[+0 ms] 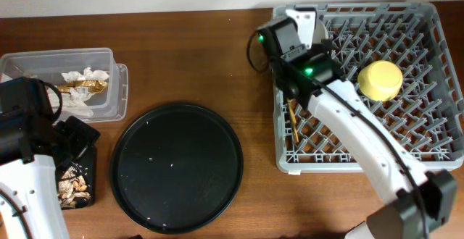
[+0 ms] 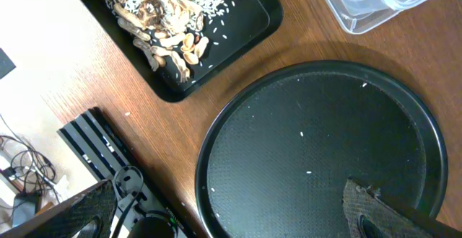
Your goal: Sort waste into correct bins and load items into the dishwasher rack
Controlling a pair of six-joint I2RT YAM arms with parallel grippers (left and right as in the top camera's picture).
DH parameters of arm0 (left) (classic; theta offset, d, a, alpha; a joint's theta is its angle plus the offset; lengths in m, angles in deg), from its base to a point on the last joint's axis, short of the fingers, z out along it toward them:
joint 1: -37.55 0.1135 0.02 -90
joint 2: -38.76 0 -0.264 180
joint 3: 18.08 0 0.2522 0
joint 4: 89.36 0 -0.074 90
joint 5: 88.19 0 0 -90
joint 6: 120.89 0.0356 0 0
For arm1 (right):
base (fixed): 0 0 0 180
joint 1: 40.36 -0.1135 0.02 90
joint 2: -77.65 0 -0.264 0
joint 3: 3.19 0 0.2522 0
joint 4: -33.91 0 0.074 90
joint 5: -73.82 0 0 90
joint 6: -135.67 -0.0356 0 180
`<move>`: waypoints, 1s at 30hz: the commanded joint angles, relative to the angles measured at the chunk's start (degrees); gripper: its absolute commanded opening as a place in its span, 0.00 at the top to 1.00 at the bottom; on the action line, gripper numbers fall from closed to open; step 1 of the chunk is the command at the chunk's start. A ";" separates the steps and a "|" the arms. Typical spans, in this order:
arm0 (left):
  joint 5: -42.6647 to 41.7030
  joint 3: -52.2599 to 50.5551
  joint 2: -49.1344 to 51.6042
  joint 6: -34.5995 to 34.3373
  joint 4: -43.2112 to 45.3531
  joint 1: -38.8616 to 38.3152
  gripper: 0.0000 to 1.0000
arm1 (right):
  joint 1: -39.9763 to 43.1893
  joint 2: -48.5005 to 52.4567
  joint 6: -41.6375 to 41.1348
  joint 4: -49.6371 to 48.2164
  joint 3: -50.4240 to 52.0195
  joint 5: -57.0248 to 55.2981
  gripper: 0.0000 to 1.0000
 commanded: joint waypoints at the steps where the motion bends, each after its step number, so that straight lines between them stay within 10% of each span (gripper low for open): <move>1: 0.48 0.26 -0.22 0.26 0.04 0.33 0.01 | 0.66 -5.55 -5.09 9.46 -12.41 7.10 0.14; 6: 0.48 0.26 -0.22 0.26 0.04 0.33 0.01 | 19.87 -3.78 -9.05 10.69 -13.14 27.52 0.96; 20: 0.48 0.26 -0.22 0.26 0.04 0.33 0.01 | 32.63 11.30 1.36 4.26 -13.16 84.96 0.96; 30: 0.48 0.26 -0.22 0.26 0.04 0.33 0.01 | 30.56 -15.82 6.71 28.26 -13.14 66.27 0.96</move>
